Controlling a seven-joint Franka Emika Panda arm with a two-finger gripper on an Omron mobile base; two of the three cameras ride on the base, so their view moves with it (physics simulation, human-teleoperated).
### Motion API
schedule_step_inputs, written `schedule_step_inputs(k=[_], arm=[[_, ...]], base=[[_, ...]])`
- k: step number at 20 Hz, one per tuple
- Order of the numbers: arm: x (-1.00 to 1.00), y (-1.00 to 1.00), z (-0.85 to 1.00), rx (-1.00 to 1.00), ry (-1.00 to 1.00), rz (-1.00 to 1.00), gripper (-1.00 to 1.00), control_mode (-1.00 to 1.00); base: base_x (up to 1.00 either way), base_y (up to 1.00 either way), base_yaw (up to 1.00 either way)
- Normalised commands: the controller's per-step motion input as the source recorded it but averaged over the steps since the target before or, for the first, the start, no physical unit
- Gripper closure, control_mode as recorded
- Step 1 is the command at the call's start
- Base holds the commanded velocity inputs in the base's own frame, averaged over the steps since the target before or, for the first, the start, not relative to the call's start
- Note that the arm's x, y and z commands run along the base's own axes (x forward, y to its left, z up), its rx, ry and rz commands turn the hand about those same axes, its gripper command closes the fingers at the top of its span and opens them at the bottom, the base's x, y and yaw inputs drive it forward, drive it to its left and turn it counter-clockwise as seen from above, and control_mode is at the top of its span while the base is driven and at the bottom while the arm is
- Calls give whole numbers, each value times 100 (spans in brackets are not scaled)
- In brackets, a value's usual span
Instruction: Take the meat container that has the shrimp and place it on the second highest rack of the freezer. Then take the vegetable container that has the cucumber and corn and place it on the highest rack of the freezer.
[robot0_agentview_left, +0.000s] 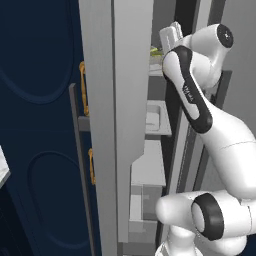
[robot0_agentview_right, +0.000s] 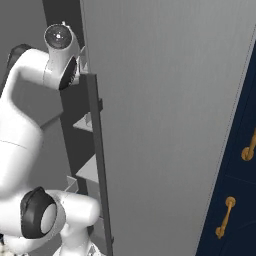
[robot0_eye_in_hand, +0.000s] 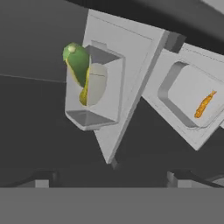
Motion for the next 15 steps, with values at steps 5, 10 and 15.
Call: schedule_step_inputs(k=[5, 10, 15], arm=[[-100, 25, -7, -3, -4, -4, -100, -100], [-100, -48, 7, 0, -2, -22, -100, -100], [-100, -86, 12, 0, -3, -31, -100, -100]], base=[[0, 0, 0], [0, 0, 0], [0, 0, 0]])
